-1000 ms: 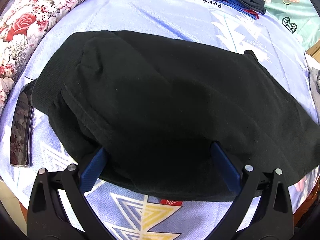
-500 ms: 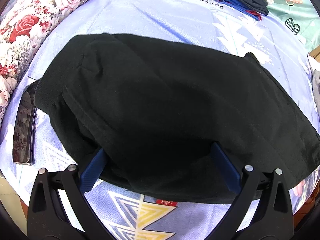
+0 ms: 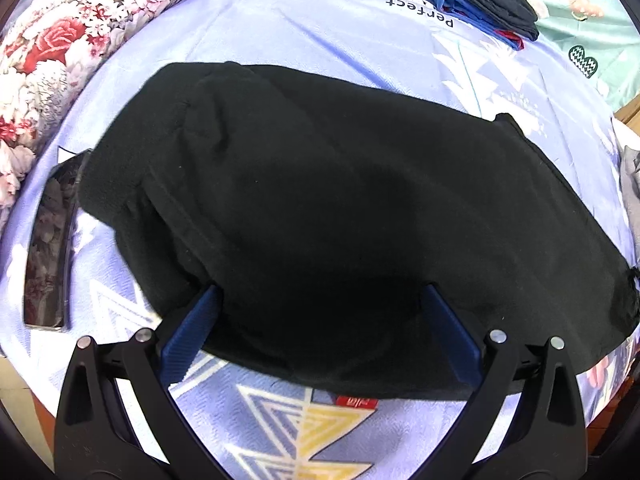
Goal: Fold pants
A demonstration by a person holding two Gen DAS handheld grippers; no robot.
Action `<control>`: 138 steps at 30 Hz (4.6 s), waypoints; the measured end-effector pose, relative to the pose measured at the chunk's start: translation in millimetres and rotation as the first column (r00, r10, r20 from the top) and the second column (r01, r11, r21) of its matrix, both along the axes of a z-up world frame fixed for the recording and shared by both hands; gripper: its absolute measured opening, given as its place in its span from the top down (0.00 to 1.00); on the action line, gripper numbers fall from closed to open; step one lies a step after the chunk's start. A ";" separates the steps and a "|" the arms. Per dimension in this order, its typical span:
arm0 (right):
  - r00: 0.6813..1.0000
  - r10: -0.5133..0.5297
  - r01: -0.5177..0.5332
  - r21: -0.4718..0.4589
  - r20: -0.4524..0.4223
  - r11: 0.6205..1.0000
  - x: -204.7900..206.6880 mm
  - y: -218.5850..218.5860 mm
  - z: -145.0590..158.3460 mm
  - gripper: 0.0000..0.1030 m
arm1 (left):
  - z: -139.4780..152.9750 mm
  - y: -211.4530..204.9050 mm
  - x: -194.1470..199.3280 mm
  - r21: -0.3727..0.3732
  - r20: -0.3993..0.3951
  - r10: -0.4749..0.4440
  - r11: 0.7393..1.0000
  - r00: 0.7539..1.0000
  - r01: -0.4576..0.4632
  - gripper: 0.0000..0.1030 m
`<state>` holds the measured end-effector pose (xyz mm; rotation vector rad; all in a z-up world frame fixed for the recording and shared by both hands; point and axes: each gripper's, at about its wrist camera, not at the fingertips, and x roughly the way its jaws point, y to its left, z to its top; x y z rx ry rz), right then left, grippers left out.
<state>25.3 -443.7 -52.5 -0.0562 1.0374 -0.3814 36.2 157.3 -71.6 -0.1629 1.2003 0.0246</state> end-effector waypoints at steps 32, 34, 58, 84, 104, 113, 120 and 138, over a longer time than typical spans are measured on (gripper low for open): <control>0.694 0.719 -0.626 0.519 0.030 0.582 189.5 395.5 -15.7 0.80 | -2.5 34.3 -10.0 0.003 0.045 -0.041 0.999 0.998 0.041 0.02; 0.693 0.720 -0.624 0.525 0.031 0.579 191.3 396.6 -15.6 0.79 | -1.5 37.5 -11.1 -0.014 0.049 -0.037 0.999 0.998 0.038 0.02; 0.718 0.695 -0.686 0.196 0.033 0.700 188.8 409.4 -18.0 1.00 | 2.5 36.5 -6.7 -0.022 0.036 -0.033 0.999 0.999 0.034 0.02; 0.882 0.455 -0.463 0.397 0.121 0.792 71.6 254.8 14.6 0.58 | 47.4 -0.2 13.6 -0.005 0.123 -0.046 0.999 0.991 0.047 0.02; 0.990 -0.020 -0.047 0.462 0.139 0.885 -9.4 104.8 7.0 0.33 | 7.0 -55.4 28.1 0.099 -0.001 -0.135 0.986 0.991 0.135 0.02; 0.949 -0.251 0.112 0.542 0.190 0.833 -108.2 5.7 41.1 0.17 | 21.5 -94.4 32.5 -0.004 0.069 -0.255 0.967 0.965 0.255 0.02; 0.926 -0.355 0.210 0.609 0.126 0.765 -137.0 -20.0 20.6 0.17 | -8.5 -104.8 42.1 0.102 0.012 -0.265 0.959 0.964 0.263 0.02; 0.946 -0.317 0.217 0.599 0.065 0.771 -109.1 -5.3 5.1 0.17 | -4.2 -85.1 47.6 0.027 0.026 -0.253 0.967 0.967 0.252 0.02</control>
